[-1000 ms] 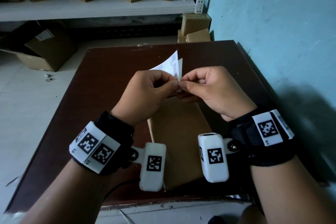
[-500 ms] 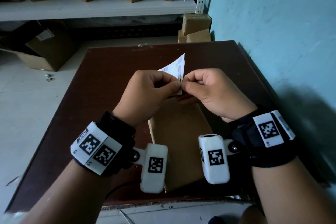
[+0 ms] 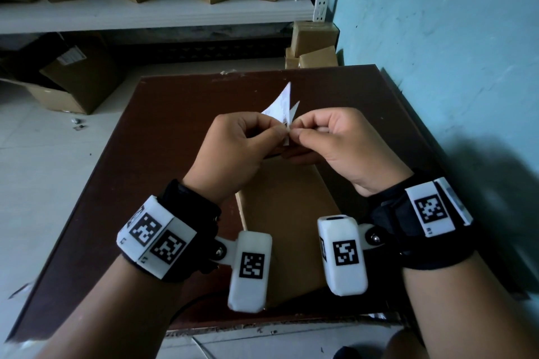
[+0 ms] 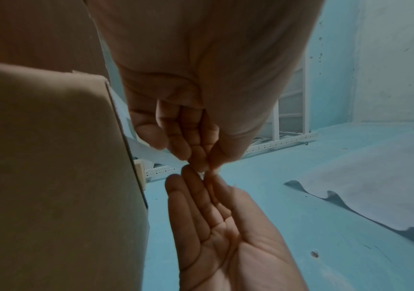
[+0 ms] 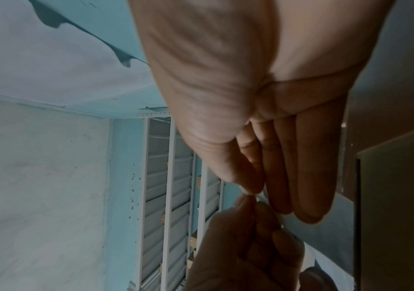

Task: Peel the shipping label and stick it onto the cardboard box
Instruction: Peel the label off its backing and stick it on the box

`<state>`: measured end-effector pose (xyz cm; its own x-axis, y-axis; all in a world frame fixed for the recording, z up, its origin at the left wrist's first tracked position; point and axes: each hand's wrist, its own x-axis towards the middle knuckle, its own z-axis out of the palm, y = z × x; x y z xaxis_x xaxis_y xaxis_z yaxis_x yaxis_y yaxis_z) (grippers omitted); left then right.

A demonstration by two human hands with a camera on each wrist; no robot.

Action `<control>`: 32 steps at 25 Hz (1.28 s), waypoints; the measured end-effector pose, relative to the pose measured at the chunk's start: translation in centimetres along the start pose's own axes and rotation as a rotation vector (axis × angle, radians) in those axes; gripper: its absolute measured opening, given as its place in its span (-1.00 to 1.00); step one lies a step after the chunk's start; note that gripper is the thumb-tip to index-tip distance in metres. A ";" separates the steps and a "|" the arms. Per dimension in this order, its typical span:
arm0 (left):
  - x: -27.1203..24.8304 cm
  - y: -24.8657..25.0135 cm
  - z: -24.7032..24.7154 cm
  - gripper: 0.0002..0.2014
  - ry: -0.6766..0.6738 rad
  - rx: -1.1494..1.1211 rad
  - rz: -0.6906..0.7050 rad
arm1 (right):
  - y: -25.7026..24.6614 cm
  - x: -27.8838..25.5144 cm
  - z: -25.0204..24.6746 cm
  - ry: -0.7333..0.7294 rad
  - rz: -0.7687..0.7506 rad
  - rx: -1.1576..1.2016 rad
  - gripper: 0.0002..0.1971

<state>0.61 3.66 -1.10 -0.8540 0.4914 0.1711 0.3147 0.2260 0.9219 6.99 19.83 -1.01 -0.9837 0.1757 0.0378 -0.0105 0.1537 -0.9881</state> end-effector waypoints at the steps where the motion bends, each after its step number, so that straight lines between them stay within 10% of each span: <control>1: -0.1 0.1 0.0 -0.88 0.001 -0.005 0.004 | -0.1 -0.1 0.0 0.002 0.002 0.016 -0.91; 32: -0.3 -0.1 0.5 -0.86 0.052 -0.010 0.022 | 0.7 0.5 -0.2 -0.069 -0.051 -0.160 -0.87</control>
<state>1.02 3.94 -1.39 -0.8673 0.4519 0.2087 0.3294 0.2067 0.9213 6.52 20.18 -1.68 -0.9927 0.0975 0.0710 -0.0370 0.3145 -0.9485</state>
